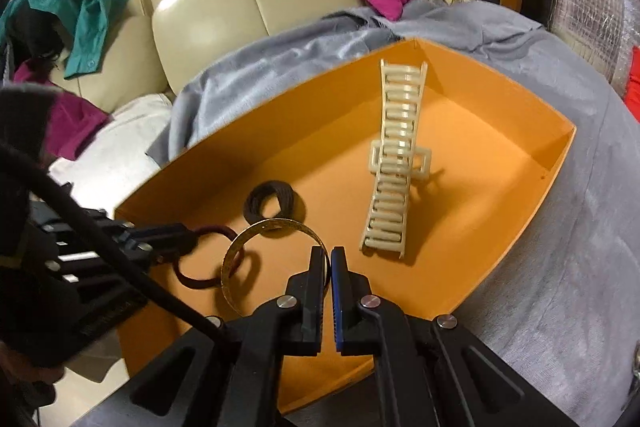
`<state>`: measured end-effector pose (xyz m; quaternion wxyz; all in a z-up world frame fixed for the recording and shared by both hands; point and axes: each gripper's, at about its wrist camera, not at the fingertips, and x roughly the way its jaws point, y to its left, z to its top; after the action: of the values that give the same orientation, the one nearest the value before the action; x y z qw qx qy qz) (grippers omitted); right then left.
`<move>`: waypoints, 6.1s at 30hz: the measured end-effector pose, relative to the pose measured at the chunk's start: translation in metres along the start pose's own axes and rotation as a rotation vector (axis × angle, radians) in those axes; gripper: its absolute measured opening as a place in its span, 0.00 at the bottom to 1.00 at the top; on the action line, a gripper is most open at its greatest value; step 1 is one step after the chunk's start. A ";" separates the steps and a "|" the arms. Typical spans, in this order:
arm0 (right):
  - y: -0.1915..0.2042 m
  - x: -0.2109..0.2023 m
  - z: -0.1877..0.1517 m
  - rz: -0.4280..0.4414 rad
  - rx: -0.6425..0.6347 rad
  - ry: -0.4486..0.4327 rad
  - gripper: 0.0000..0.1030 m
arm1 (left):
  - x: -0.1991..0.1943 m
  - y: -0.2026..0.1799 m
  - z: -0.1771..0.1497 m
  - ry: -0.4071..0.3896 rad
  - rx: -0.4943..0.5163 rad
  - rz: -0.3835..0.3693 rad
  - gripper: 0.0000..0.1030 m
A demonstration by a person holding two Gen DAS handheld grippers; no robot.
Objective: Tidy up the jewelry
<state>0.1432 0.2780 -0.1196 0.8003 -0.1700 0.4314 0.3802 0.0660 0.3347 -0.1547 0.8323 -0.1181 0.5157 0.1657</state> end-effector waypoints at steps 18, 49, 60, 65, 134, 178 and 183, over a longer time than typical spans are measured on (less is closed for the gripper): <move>-0.043 -0.040 -0.007 0.138 0.183 -0.074 0.15 | -0.047 0.008 0.004 -0.049 -0.012 0.046 0.50; -0.323 -0.252 -0.230 -0.100 0.921 -0.291 0.17 | -0.056 -0.343 -0.004 -0.145 0.507 -0.284 0.59; -0.357 -0.236 -0.251 -0.115 0.997 -0.209 0.17 | 0.015 -0.412 0.021 0.034 0.329 -0.495 0.59; -0.365 -0.231 -0.255 -0.136 1.007 -0.196 0.17 | 0.036 -0.423 0.023 0.087 0.282 -0.562 0.58; -0.360 -0.205 -0.243 -0.423 0.841 -0.062 0.39 | 0.035 -0.414 0.010 0.023 0.532 -0.450 0.14; -0.349 -0.211 -0.227 -0.407 0.868 -0.162 0.39 | -0.011 -0.369 0.041 -0.196 0.452 -0.574 0.03; -0.348 -0.207 -0.226 -0.412 0.867 -0.156 0.39 | 0.009 -0.381 0.038 -0.103 0.474 -0.531 0.40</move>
<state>0.2096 -0.1807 -0.0975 0.8860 0.1260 0.4461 0.0109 0.2524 0.0008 -0.1363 0.8754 -0.0431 0.4485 -0.1751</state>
